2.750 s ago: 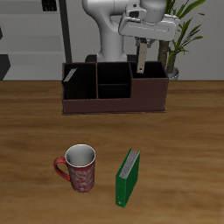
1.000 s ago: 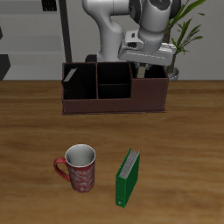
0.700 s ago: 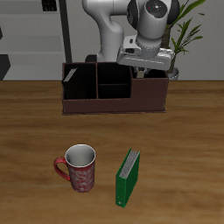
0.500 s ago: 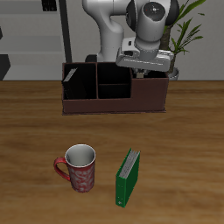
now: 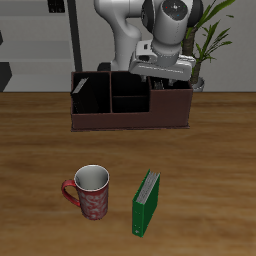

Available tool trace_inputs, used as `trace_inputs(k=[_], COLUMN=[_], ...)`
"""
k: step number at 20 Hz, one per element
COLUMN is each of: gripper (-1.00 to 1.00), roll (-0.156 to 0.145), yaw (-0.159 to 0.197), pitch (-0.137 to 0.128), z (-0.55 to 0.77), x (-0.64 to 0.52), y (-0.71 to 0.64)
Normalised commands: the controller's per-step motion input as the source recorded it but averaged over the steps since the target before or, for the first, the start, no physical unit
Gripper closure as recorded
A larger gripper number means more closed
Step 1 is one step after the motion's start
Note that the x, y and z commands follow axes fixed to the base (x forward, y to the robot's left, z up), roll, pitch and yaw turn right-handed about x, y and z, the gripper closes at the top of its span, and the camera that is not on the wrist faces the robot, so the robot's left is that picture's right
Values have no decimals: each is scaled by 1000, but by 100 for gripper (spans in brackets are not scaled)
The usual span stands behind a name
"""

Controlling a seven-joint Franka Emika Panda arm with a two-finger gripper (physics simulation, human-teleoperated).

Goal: Place the black book into the back desk caddy's left compartment and place the yellow book into the back desk caddy's right compartment and place the green book into the back desk caddy's right compartment

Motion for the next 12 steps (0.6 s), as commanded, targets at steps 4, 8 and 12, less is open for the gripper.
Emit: trace_inputs(k=[4, 8, 12], gripper=[-100, -100, -100], roll=[-36, -29, 29], yaw=[23, 96, 116], pitch=[-32, -112, -78], z=[104, 406, 278], x=[158, 467, 316], y=[-158, -166, -74])
